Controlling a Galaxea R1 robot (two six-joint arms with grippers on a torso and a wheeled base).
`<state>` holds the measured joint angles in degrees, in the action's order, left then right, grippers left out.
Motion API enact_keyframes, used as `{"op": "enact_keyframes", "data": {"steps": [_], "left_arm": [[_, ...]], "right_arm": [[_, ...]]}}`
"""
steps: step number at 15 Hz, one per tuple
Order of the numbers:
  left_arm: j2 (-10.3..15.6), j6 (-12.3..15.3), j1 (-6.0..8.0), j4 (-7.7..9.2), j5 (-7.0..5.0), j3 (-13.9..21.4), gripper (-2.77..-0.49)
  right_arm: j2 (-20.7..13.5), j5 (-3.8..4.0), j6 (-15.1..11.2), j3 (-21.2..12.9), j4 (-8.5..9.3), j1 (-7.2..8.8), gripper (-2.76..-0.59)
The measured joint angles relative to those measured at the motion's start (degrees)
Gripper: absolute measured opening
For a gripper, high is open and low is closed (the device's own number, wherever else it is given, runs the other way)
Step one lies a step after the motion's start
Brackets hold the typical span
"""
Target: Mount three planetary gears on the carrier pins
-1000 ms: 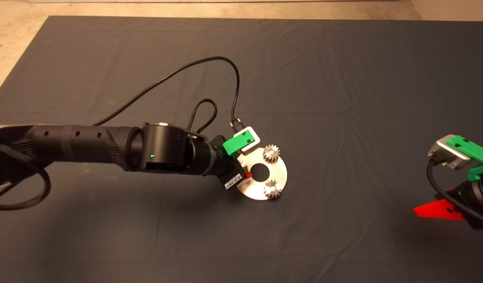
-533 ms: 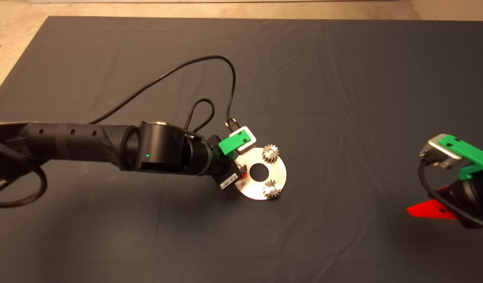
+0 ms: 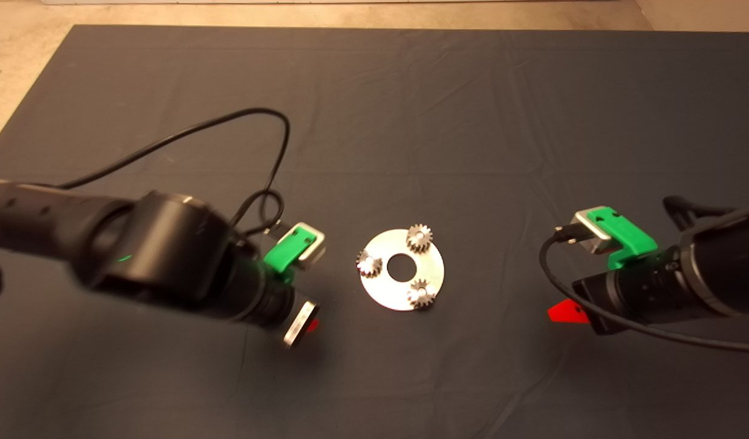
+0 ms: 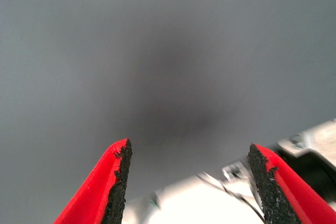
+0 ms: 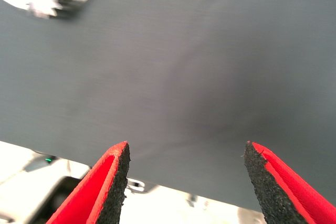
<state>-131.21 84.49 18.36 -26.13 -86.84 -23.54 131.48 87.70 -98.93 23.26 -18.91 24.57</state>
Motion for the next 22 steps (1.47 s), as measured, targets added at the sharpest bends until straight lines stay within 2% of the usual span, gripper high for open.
{"op": "enact_keyframes", "data": {"steps": [1,2,3,5,9,11,14,19,22], "left_arm": [[2.2,3.0,0.05,1.61,-0.67,1.9,-1.77],[3.2,5.3,0.11,2.63,-1.25,3.1,-1.77],[3.1,6.5,0.1,3.26,-1.2,3.8,-1.77],[2.5,7.4,0.59,3.65,-0.31,4.2,-1.77],[3.0,8.8,0.86,4.33,-0.61,4.8,-1.77],[2.7,9.2,0.88,4.31,-0.55,4.8,-1.77],[2.9,9.3,0.86,4.38,-0.61,4.9,-1.77],[3.0,9.4,0.86,4.49,-0.59,4.9,-1.77],[2.9,9.6,0.86,4.49,-0.59,4.9,-1.77]], "right_arm": [[0.4,-0.07,-0.5,-0.1,-0.6,-0.33,-1.75],[0.5,-0.18,-0.6,-0.2,-1.28,-0.65,-1.75],[0.5,-0.2,-0.6,-0.3,-1.89,-1.25,-1.75],[0.4,0.19,-0.7,-0.6,-2.31,-2.5,-1.75],[0.8,-0.1,-0.9,-1.3,-3.14,-2.83,-1.75],[0.7,0.17,-0.9,-1.4,-3.19,-3.17,-1.75],[0.8,0.06,-1.0,-1.5,-3.93,-3.71,-1.75],[0.9,0.06,-1.0,-1.6,-5.26,-6.69,-1.75],[0.9,0.06,-1.0,-1.6,-5.97,-7.26,-1.75]]}}
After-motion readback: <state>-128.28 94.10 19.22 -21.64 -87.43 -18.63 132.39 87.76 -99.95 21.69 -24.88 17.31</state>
